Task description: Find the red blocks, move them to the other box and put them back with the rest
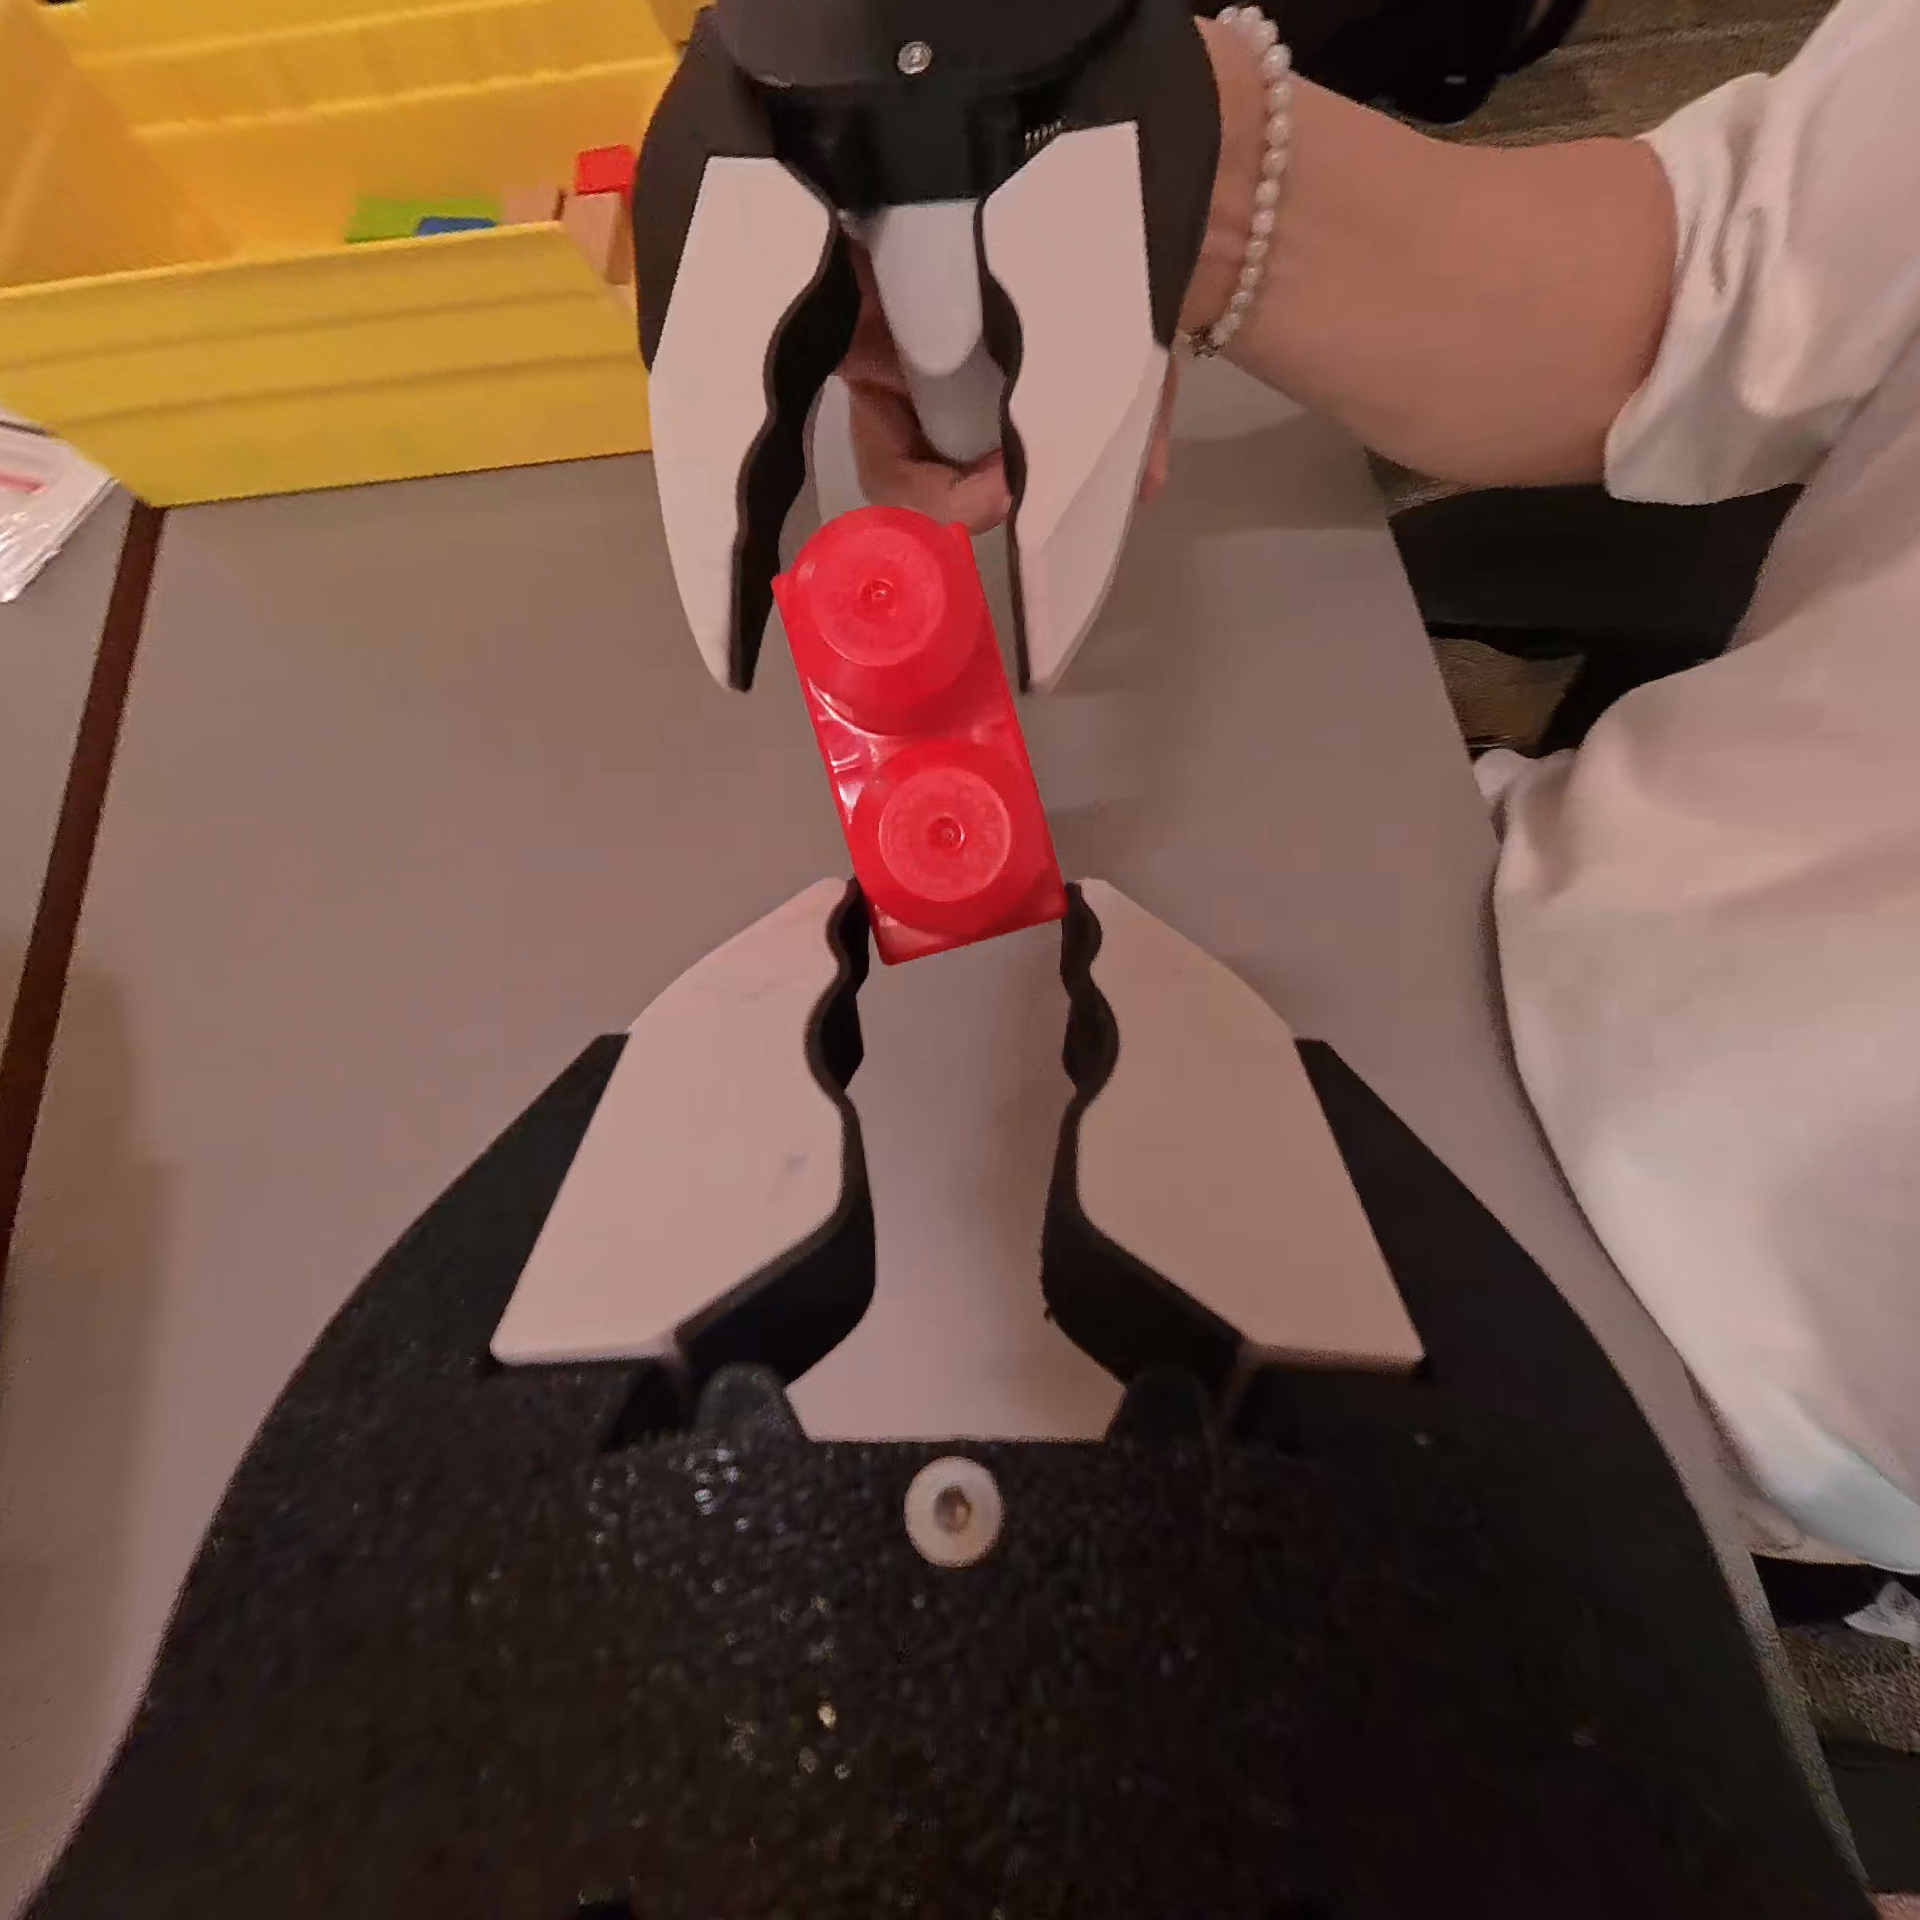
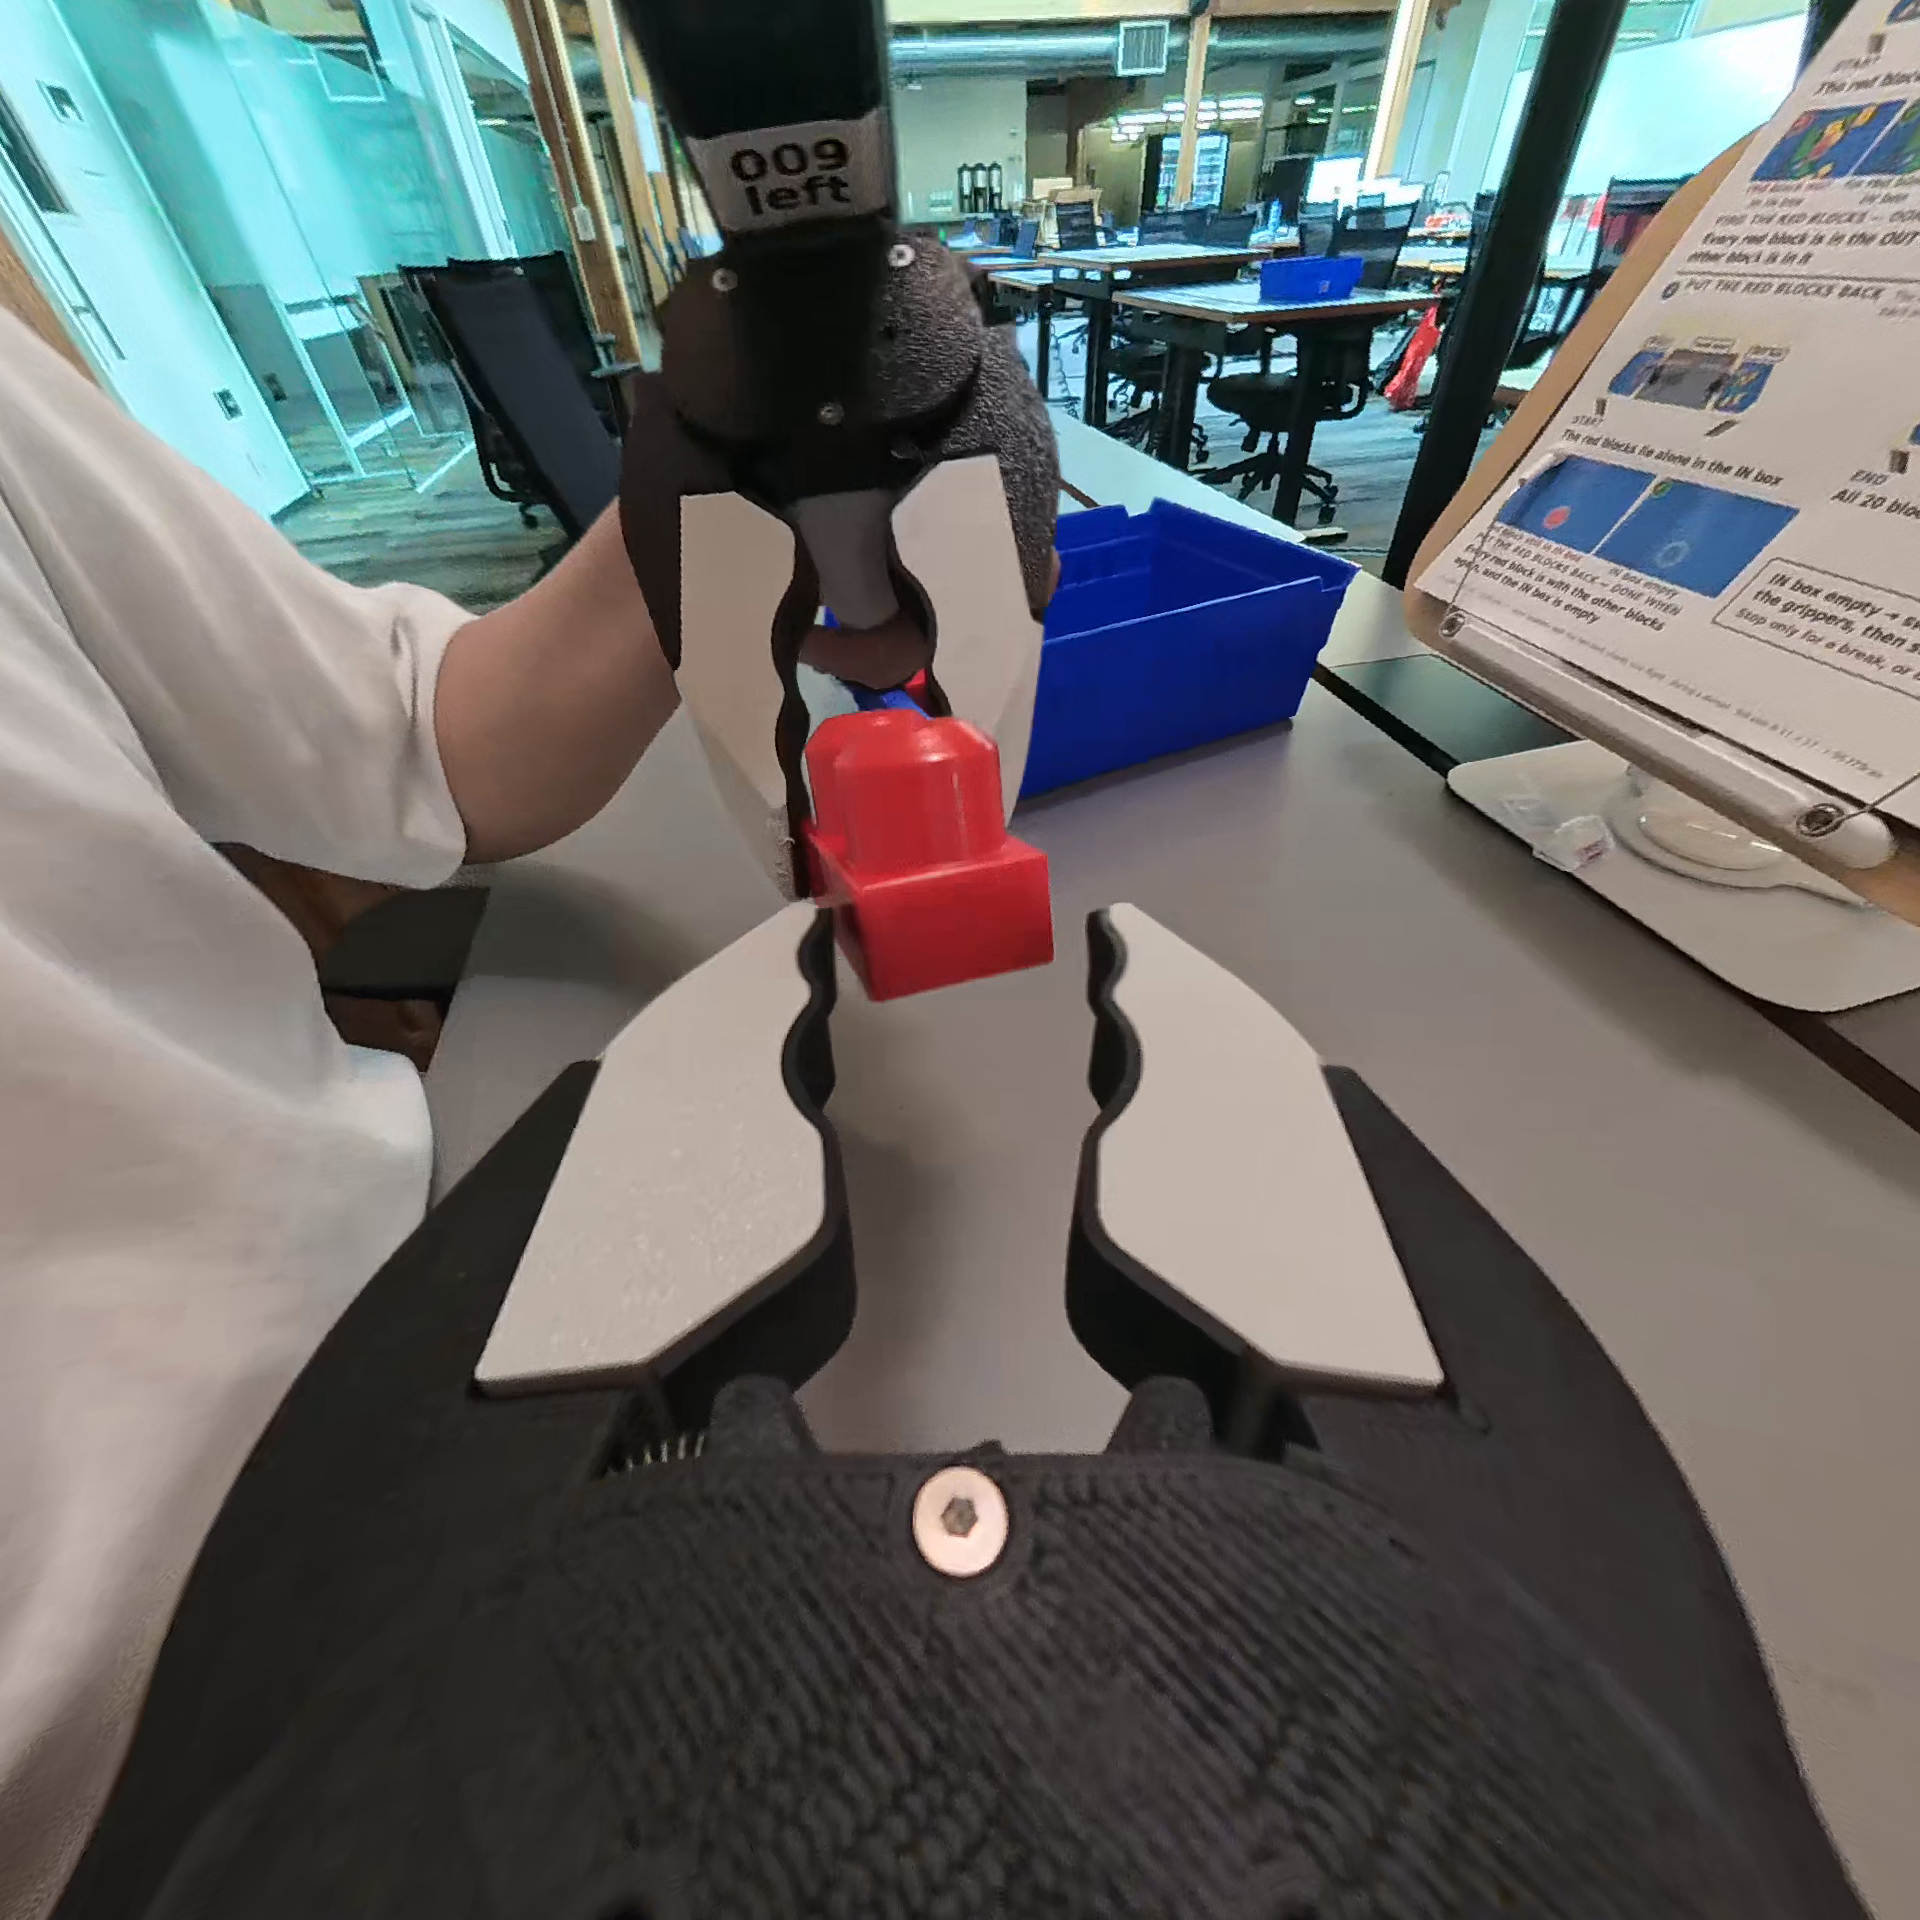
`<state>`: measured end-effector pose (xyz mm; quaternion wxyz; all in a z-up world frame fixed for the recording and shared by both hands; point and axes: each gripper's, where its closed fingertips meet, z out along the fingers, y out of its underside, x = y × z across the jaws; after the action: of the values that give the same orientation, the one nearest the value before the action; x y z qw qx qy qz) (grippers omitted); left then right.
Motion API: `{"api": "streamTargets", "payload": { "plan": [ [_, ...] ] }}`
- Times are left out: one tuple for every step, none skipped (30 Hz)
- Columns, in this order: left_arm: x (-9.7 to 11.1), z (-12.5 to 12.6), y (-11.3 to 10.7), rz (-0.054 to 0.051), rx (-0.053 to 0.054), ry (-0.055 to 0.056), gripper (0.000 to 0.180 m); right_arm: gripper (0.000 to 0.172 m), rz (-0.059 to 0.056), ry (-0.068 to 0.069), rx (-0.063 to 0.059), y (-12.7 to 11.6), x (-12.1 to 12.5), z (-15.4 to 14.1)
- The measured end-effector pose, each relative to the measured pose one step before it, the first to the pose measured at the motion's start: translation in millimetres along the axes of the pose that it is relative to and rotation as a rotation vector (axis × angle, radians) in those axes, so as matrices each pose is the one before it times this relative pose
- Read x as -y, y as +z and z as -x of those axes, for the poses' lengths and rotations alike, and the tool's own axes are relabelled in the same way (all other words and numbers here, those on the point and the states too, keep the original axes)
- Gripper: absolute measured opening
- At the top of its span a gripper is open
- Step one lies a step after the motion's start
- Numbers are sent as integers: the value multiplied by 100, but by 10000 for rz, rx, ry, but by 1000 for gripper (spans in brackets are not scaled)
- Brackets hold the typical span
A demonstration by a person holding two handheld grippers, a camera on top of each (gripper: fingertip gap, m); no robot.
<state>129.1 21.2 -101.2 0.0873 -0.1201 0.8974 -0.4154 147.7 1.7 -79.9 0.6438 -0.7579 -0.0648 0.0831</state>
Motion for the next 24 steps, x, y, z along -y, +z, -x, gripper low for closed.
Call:
{"api": "streamTargets", "payload": {
  "plan": [
    [141, -223, 478, 51, -240, 98, 36, 43, 15, -200, 35, -193, -107, 339],
    [-3, -48, 437, 102, -115, 120, 36, 41, 27, -237, -50, -194, -111, 235],
    [9, -48, 393, 38, -92, 85, 36, 41, 13, -248, -198, -222, -106, 13],
    [-2, -99, 330, -6, -122, 22, 35, 40, -43, -185, -81, -245, -27, 128],
    [45, -197, 305, -66, -176, -32, 35, 40, -80, -42, -3, -227, 19, 188],
    [85, -144, 304, -89, -119, -99, 35, 40, -68, 81, -27, -224, 11, 99],
    [101, -28, 280, -124, -11, -113, 35, 40, -13, 68, -82, -248, -69, -15],
    [168, 251, 204, -213, 206, -122, 35, 39, -47, 47, -250, -346, -2, -263],
    [271, 522, 101, -332, 403, -198, 34, 39, -70, 17, -415, -498, 68, -518],
    [241, 622, 11, -355, 477, -273, 34, 39, -121, 55, -502, -761, 244, -783],
    [-35, 691, -59, -216, 529, -304, 39, 39, -130, 81, -762, -1142, 353, -1378],
    [-330, 690, -105, -50, 541, -324, 46, 39, -76, 127, -1122, -1525, 372, -2189],
    [-552, 693, -145, 48, 594, -332, 52, 39, 5, 178, -1299, -1701, 253, -2873],
    [-694, 522, -142, 80, 515, -281, 56, 39, 96, 206, -1489, -1664, 72, -3575],
    [-829, 228, -165, 111, 346, -219, 57, 39, 232, 239, -1775, -1445, -202, -4387],
    [-916, 15, -119, 137, 227, -166, 58, 39, 407, 218, -1630, -887, -502, -4502],
    [-906, -97, -86, 119, 179, -123, 58, 39, 518, 170, -1220, -122, -695, -4025],
    [-879, -153, -49, 110, 146, -119, 58, 39, 457, 237, -832, 514, -594, -3335],
    [-862, -188, -47, 114, 126, -147, 57, 39, 258, 166, -577, 953, -263, -2685],
    [-819, -206, -44, 99, 85, -165, 57, 39, 216, 30, -448, 1230, -194, -2179],
    [-712, -215, -37, 53, 46, -173, 56, 39, 409, 17, -411, 1426, -498, -1833],
    [-578, -175, -39, -1, 14, -187, 56, 39, 551, 17, -299, 1512, -683, -1328],
    [-458, -85, -64, -35, 31, -215, 56, 39, 456, -29, -104, 1508, -503, -736],
    [-384, 88, -94, -41, 88, -231, 55, 39, 360, -22, -142, 1358, -344, -551]
  ]
}}
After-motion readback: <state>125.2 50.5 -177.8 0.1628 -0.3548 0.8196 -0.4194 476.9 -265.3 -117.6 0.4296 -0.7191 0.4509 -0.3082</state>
